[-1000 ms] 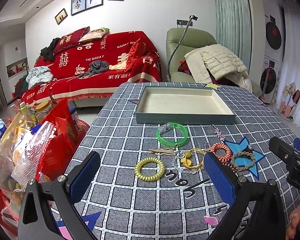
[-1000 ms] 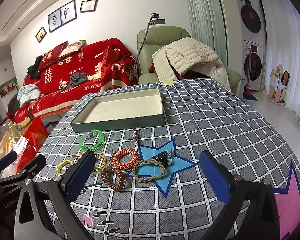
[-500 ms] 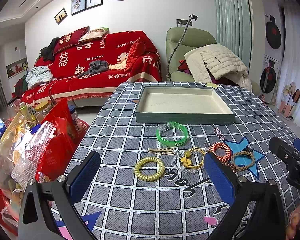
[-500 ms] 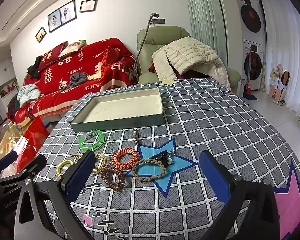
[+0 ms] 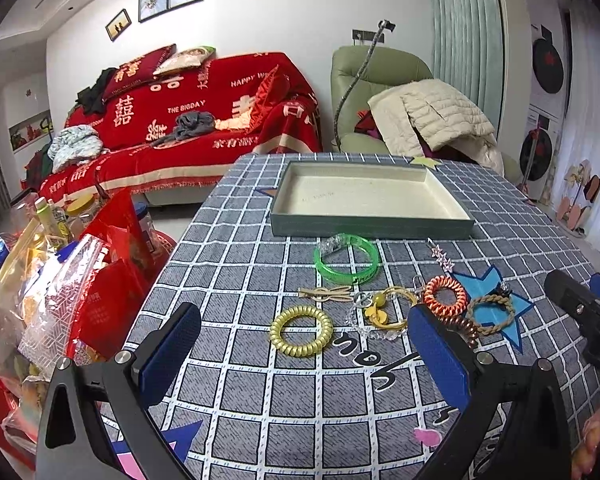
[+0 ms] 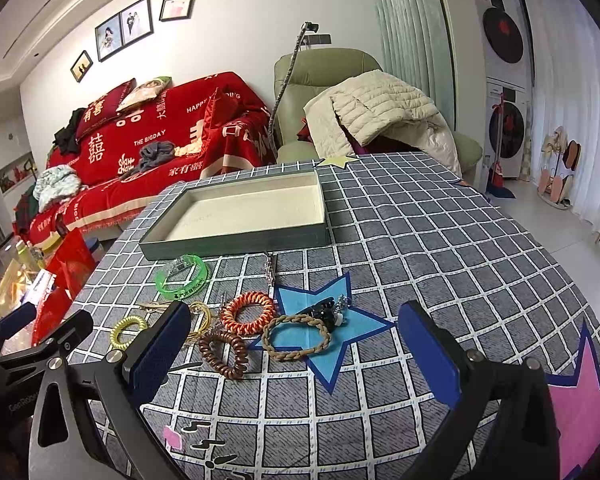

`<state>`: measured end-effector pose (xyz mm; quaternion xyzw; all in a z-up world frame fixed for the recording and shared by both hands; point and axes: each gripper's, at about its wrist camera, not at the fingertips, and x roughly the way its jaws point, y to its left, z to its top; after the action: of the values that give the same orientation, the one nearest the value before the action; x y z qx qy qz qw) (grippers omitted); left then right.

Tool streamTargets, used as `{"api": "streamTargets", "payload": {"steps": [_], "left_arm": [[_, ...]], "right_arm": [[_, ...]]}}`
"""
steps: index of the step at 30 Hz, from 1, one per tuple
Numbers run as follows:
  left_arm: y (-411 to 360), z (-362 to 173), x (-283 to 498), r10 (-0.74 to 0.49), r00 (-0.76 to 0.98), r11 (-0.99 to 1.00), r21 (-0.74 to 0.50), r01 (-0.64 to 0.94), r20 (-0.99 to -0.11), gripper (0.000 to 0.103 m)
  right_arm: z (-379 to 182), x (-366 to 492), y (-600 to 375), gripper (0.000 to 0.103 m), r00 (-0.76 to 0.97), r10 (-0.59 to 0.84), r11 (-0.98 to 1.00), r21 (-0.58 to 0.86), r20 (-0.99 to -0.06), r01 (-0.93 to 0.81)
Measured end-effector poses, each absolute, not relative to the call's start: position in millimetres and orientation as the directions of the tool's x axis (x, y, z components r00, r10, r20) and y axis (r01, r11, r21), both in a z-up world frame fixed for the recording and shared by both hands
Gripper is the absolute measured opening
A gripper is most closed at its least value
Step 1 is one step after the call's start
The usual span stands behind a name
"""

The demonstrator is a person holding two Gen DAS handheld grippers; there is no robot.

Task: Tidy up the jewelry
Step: 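Grasp the yellow coiled hair tie with the left gripper while the right grasps the silver keychain charm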

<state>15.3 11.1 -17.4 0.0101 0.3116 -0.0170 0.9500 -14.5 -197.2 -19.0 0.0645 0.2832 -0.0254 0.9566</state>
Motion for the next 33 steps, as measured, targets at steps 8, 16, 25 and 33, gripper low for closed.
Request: {"api": "streamTargets", "payload": {"steps": [8,16,25,33], "left_arm": [[41,-33,49,-0.028,0.727,1.0,-0.014,0.026,-0.686,0.103],[66,-54,80,-0.052,0.654,0.998,-0.064,0.006,-0.755,0.103],[63,-79,100,-0.058,0.59,0.998,-0.054,0.024,-0.805,0.103],[49,-87,104,-0.065,0.562,0.997,-0.037,0.061,-0.825,0.103]], "right_arm": [[-26,5,-225,0.103,0.787,-0.021,0.982,0.134,-0.617,0.131],[-40,37,-265,0.102,0.72,-0.015,0.962,0.187,-0.694,0.2],[-66,70,-277,0.065,0.637,0.001,0.969,0.157,-0.771,0.188],[-83,81,-253,0.055,0.597,0.027,0.988,0.113,-0.801,0.108]]}}
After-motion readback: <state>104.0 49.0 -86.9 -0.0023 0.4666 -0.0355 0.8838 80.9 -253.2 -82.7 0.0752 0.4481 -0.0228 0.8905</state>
